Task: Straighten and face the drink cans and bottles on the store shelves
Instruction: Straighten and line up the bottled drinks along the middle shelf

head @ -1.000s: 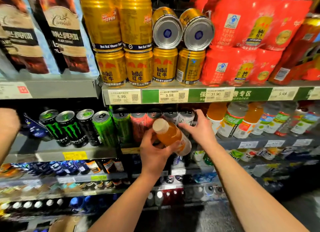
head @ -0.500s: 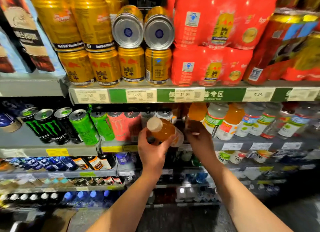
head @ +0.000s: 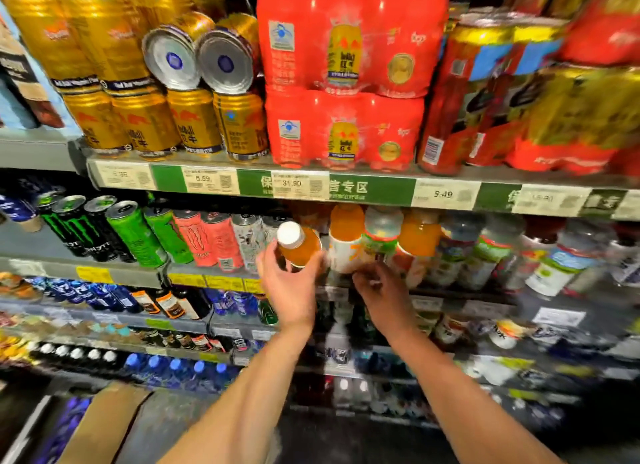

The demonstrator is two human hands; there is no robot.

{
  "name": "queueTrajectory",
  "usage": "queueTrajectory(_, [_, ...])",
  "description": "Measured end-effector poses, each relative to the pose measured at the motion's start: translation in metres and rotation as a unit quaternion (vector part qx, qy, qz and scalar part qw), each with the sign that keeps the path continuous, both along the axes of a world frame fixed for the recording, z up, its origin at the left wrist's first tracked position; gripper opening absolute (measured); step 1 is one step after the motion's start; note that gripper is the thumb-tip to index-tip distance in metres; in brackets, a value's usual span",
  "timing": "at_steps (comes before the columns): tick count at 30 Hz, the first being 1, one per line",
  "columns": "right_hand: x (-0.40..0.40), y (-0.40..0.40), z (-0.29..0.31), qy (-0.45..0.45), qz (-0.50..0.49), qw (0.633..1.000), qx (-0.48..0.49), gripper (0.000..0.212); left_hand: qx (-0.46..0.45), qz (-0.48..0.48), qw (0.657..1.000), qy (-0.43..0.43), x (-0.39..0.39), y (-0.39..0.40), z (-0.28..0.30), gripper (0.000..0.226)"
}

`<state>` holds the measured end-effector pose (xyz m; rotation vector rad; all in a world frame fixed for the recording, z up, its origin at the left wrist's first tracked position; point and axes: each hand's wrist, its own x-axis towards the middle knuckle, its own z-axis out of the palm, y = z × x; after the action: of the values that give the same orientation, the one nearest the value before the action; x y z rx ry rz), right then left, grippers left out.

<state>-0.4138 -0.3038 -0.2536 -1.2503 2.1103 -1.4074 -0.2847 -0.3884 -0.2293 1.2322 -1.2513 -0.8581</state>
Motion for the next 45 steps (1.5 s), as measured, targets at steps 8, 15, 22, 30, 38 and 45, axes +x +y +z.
queueTrajectory(8, [-0.005,0.006,0.005,-0.019,0.043,0.999,-0.012,0.005,-0.004,0.031,0.998,-0.053,-0.018,-0.003,0.015,0.067])
queueTrajectory(15, [-0.006,0.008,0.007,-0.016,0.053,0.998,-0.018,0.002,-0.056,0.01,0.991,-0.125,-0.029,-0.008,0.017,0.068])
queueTrajectory(22, [-0.003,0.01,0.008,-0.024,0.002,1.0,-0.005,0.002,-0.04,-0.01,0.987,-0.155,-0.028,-0.016,0.016,0.075])
queueTrajectory(30, [-0.011,0.017,0.019,-0.013,-0.176,0.98,-0.092,0.024,-0.098,-0.104,0.987,-0.07,-0.031,-0.005,0.013,0.051])
queueTrajectory(38, [-0.025,0.023,0.042,-0.021,-0.215,0.968,-0.131,0.057,-0.051,-0.316,0.937,-0.139,-0.07,-0.002,0.028,0.043])
queueTrajectory(45, [-0.049,0.018,0.05,0.068,-0.179,0.98,-0.052,0.049,-0.025,-0.263,0.945,-0.194,-0.084,0.001,0.032,0.042])
